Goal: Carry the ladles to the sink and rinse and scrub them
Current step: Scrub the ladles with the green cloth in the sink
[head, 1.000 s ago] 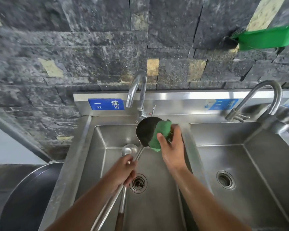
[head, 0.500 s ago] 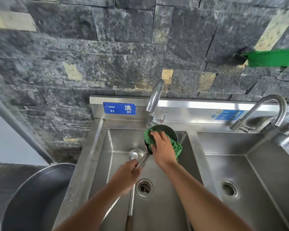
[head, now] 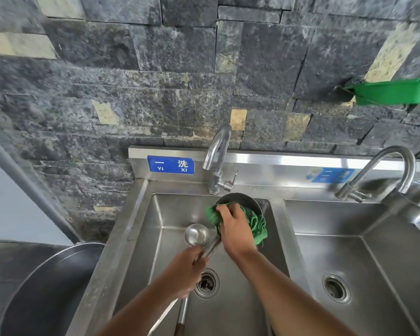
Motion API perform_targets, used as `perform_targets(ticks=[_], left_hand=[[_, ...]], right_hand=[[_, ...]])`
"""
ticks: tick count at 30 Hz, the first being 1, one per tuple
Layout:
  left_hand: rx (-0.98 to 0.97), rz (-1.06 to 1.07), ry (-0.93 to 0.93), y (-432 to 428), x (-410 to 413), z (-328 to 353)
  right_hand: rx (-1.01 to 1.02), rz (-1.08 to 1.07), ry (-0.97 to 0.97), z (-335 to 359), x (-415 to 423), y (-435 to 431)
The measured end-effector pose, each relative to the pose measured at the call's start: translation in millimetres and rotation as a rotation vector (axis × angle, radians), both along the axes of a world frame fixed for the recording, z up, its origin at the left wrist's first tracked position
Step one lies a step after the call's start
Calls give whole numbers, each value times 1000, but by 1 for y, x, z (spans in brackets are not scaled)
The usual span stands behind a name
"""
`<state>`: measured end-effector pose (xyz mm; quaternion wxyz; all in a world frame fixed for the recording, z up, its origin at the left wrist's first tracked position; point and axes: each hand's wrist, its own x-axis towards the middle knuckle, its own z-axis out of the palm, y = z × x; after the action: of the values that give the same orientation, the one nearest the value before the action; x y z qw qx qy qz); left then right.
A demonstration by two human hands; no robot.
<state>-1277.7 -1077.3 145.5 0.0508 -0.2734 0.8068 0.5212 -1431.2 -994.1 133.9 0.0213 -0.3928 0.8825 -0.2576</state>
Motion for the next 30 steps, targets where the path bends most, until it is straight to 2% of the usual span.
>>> perform_targets(ticks=[3, 6, 9, 11, 13, 15, 18, 22, 25, 30], left_hand=[[118, 20, -34, 6, 2, 3], [157, 15, -17, 8, 3, 9], [106, -8, 2, 7, 2, 15], [35, -14, 11, 3, 0, 16], [14, -4, 18, 1, -2, 16], [38, 23, 25, 4, -5, 16], [48, 56, 50, 9, -8, 18], [33, 53, 81, 9, -4, 16], [160, 130, 107, 12, -1, 12], [299, 318, 214, 16, -7, 7]], right_hand=[[203, 52, 214, 5, -10, 11], [313, 200, 409, 17, -28, 21], [362, 365, 594, 35, -46, 24], [402, 387, 710, 43, -49, 23], [431, 352, 711, 43, -49, 21], [392, 232, 608, 39, -43, 19], [238, 12, 345, 29, -22, 13], [-171, -146, -219, 17, 2, 7], [-414, -185, -582, 27, 14, 4], [-702, -234, -800, 28, 44, -1]])
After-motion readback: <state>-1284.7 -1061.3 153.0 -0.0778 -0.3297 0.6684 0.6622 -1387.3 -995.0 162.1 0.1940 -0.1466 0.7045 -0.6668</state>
